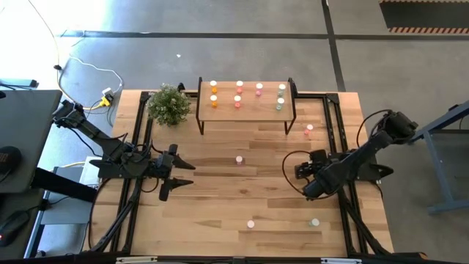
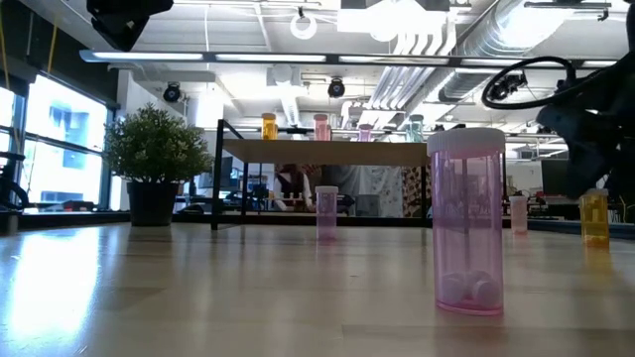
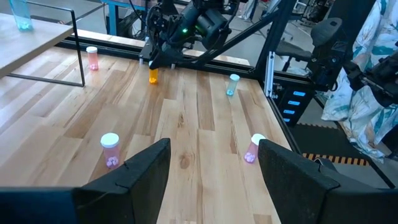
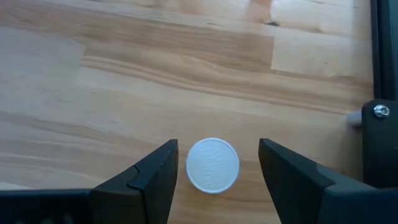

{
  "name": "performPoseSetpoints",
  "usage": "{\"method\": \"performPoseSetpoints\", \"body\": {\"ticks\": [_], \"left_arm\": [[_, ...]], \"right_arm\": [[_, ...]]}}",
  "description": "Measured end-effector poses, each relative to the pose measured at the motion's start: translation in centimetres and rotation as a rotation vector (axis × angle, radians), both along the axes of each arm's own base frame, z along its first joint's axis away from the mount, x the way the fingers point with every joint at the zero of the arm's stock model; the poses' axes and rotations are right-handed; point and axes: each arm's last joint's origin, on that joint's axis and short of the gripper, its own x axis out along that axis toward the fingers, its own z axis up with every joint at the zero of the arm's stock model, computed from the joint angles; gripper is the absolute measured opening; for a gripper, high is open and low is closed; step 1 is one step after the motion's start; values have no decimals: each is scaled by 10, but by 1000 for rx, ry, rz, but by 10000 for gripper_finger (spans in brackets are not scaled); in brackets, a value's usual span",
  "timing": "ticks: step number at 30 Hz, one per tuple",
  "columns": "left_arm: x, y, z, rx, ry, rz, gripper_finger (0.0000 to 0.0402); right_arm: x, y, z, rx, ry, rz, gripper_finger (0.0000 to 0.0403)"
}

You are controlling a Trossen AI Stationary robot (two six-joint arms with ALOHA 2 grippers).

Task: Pick and place medicine bottles onto shelf by color
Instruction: Put the orange pill bottle aligned with the other orange pill bottles on the shelf

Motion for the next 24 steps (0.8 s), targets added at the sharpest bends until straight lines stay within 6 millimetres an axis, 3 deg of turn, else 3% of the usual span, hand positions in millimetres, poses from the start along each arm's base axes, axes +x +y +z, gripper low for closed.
{"method": "performPoseSetpoints", "body": {"ticks": [8, 24], "left_arm": [[0, 0, 0, 0, 0, 0, 234], [0, 0, 0, 0, 0, 0, 234]], "right_arm": [[4, -1, -1, 22, -8, 4, 209], [3, -1, -1, 33, 4, 1, 128]]}}
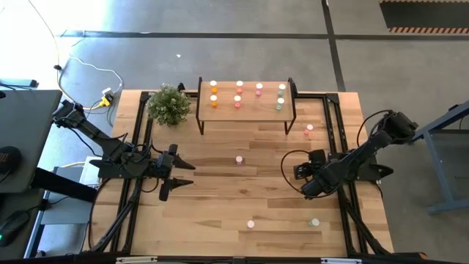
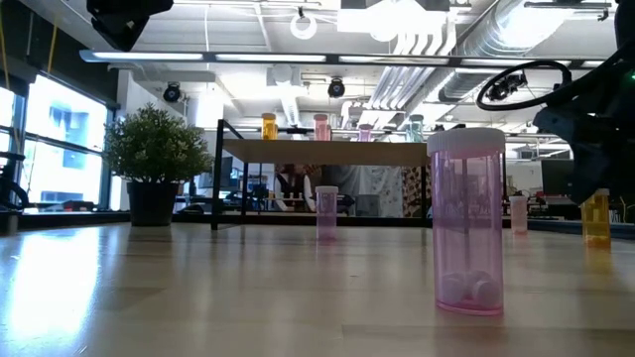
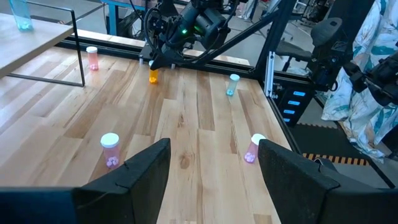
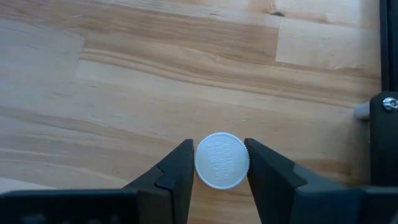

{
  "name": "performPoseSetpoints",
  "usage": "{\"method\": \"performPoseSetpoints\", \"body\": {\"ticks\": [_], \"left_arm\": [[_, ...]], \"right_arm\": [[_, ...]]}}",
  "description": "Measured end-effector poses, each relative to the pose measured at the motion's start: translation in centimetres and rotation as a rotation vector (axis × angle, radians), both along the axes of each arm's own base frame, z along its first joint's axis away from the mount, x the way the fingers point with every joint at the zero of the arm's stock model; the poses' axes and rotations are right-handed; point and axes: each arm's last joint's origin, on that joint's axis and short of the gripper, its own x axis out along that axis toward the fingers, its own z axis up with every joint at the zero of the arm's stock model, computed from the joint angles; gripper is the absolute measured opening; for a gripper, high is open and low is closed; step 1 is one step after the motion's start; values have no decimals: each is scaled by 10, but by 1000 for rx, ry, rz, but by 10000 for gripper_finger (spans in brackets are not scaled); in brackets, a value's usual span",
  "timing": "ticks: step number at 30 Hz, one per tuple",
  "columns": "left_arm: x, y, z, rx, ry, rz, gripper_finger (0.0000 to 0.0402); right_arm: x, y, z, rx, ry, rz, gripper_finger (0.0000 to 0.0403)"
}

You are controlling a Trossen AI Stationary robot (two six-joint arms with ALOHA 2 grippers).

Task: Pick and place medicine bottles onto shelf by color
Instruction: Put the orange pill bottle aligned with the other orange pill bottles on the shelf

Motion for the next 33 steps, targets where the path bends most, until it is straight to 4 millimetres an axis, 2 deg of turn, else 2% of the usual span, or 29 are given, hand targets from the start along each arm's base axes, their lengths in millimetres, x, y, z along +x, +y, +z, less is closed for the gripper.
{"method": "performPoseSetpoints", "body": {"ticks": [9, 17, 26, 33], "left_arm": [[0, 0, 0, 0, 0, 0, 234], [0, 0, 0, 0, 0, 1, 234], [1, 5, 0, 32, -6, 76, 235], [4, 13, 0, 8, -8, 131, 256]], "right_arm": [[1, 0, 1, -1, 14, 25, 124], [13, 8, 17, 27, -12, 92, 124], [33, 20, 49, 27, -84, 226, 123], [47, 28, 81, -11, -152, 339, 123]]}}
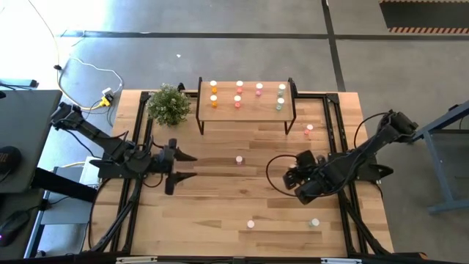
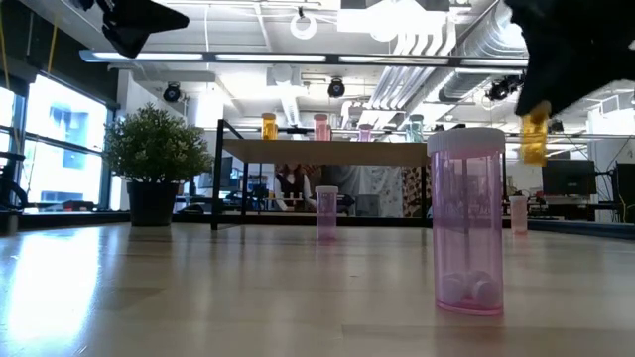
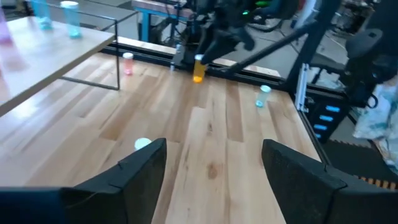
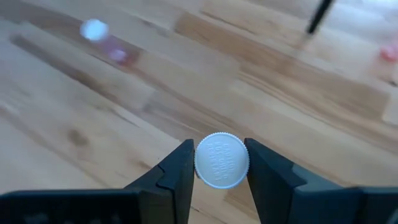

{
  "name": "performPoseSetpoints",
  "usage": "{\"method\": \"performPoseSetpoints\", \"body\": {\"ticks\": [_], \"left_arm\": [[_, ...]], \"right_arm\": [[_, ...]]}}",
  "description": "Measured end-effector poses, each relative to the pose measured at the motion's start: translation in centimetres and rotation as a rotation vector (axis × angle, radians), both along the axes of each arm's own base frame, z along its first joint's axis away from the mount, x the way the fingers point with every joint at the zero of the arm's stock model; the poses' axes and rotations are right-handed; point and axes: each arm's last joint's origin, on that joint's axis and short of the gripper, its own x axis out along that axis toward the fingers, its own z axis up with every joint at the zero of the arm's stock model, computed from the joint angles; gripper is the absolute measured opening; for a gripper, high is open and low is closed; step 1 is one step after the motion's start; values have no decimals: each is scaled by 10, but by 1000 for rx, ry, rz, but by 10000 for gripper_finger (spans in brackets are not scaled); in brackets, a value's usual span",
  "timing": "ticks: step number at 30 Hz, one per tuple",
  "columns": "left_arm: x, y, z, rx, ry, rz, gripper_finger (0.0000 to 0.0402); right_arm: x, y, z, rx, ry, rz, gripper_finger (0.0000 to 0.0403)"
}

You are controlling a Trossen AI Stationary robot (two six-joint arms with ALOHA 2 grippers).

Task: Pick and place medicine bottles onto shelf by color
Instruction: Put the orange pill bottle aligned with the other orange pill bottles on the shelf

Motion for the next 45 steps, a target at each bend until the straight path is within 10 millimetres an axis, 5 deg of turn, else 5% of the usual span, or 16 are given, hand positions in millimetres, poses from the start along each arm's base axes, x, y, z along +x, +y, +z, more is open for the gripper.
{"method": "performPoseSetpoints", "body": {"ticks": [11, 27, 36, 45], "left_arm": [[27, -5, -9, 3, -45, 91, 259], [76, -23, -43, 57, -101, 111, 256], [96, -15, -54, 37, -168, 129, 256], [141, -7, -47, 116, -117, 123, 256]], "right_arm": [[21, -3, 39, -37, -51, 144, 123], [67, -26, 60, 20, -244, 369, 123], [85, -40, 64, 15, -320, 437, 123], [100, -50, 51, 34, -272, 473, 123]]}}
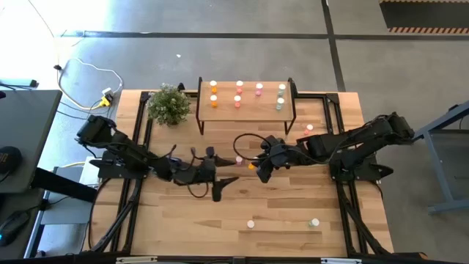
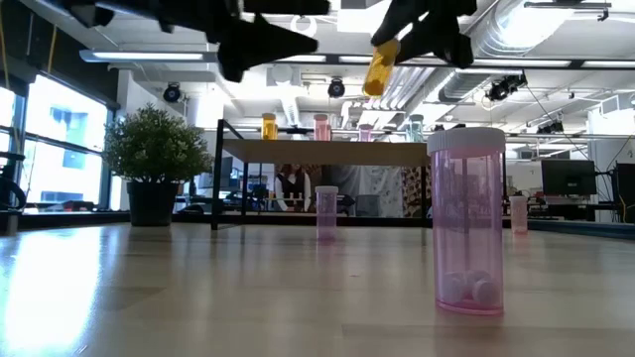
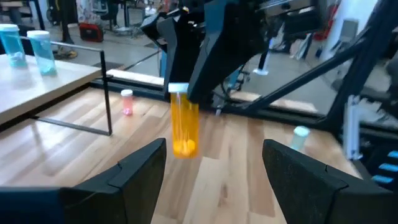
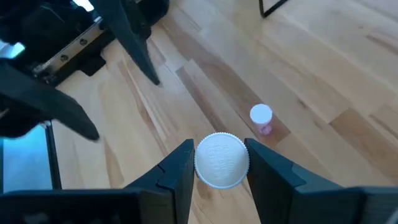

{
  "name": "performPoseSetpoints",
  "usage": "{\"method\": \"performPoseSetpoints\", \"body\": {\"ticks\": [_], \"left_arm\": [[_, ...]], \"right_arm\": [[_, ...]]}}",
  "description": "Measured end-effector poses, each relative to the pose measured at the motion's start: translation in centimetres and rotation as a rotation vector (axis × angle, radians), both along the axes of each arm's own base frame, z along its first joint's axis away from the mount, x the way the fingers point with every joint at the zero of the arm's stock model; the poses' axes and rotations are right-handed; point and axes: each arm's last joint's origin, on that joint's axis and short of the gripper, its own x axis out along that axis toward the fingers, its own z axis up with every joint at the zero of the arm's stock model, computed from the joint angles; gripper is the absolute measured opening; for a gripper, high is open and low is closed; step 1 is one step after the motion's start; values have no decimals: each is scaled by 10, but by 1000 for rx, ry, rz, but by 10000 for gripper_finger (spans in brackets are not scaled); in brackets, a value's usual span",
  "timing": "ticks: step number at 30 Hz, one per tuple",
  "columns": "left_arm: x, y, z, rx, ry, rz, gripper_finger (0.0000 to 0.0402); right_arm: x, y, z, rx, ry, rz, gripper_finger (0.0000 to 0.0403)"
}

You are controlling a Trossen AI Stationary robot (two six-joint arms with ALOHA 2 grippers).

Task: Pick and place medicine bottles onto shelf by color
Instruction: Put the orange pill bottle aligned with the other orange pill bottles on the shelf

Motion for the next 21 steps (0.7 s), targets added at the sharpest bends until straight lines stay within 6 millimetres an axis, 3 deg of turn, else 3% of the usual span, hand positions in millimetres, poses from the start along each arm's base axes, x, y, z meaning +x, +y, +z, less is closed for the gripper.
{"method": "performPoseSetpoints", "body": {"ticks": [7, 21], "left_arm": [[24, 12, -2, -4, 58, -31, 256], [53, 34, -12, -15, 85, -16, 256]], "right_arm": [[6, -1, -6, 1, 15, 22, 123], [7, -1, -4, -18, 2, 47, 123]]}}
